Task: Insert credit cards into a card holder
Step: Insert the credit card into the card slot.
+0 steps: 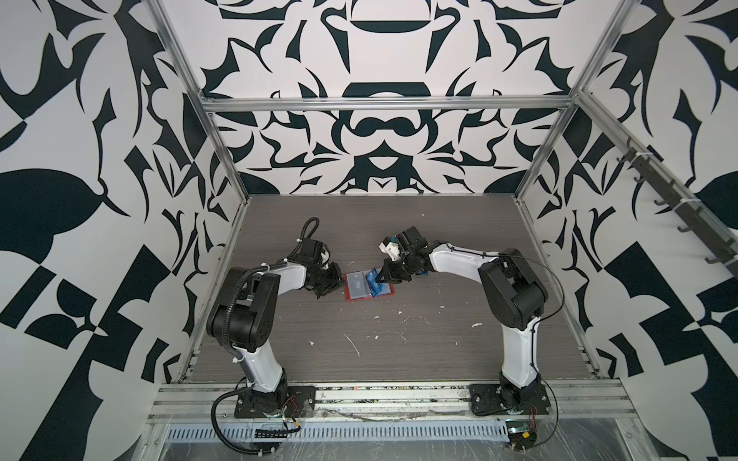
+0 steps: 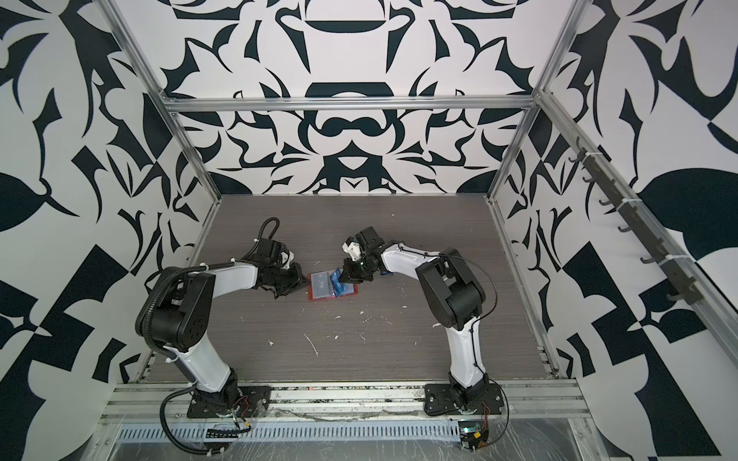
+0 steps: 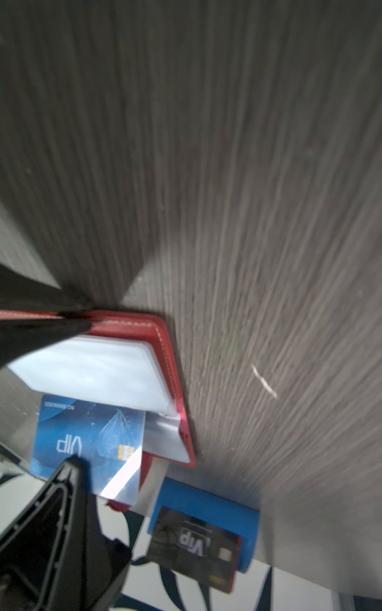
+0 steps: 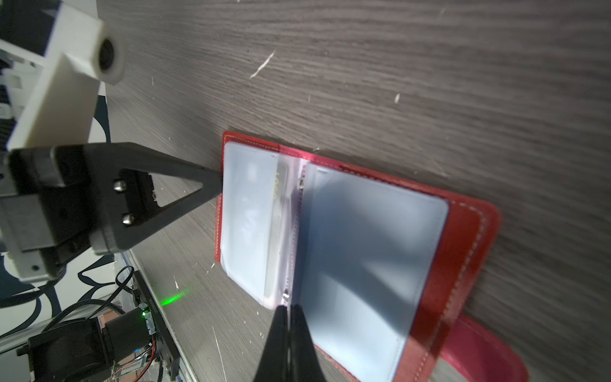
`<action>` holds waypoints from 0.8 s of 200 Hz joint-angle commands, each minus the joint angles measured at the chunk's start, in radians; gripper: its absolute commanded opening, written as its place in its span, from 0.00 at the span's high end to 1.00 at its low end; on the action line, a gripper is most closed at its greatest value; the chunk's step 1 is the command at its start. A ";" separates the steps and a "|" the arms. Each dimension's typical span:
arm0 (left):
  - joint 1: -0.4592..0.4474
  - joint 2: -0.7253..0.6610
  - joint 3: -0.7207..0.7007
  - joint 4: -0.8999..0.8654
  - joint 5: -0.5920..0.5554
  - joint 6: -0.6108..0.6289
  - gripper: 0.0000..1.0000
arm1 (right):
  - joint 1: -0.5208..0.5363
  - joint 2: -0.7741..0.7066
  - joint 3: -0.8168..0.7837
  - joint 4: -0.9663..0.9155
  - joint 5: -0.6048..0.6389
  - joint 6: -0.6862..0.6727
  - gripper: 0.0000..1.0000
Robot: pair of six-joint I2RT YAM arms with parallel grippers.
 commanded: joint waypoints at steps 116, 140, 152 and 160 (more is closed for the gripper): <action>0.001 0.001 -0.015 -0.009 0.023 0.000 1.00 | 0.006 0.010 0.007 0.112 -0.053 0.048 1.00; 0.001 0.001 -0.012 -0.013 0.028 0.004 1.00 | 0.006 0.024 0.007 0.129 -0.058 0.058 1.00; 0.001 0.002 -0.010 -0.015 0.027 0.006 1.00 | 0.006 0.031 0.004 0.142 -0.059 0.067 1.00; 0.001 0.000 -0.012 -0.015 0.027 0.006 1.00 | 0.006 0.035 0.003 0.151 -0.061 0.072 1.00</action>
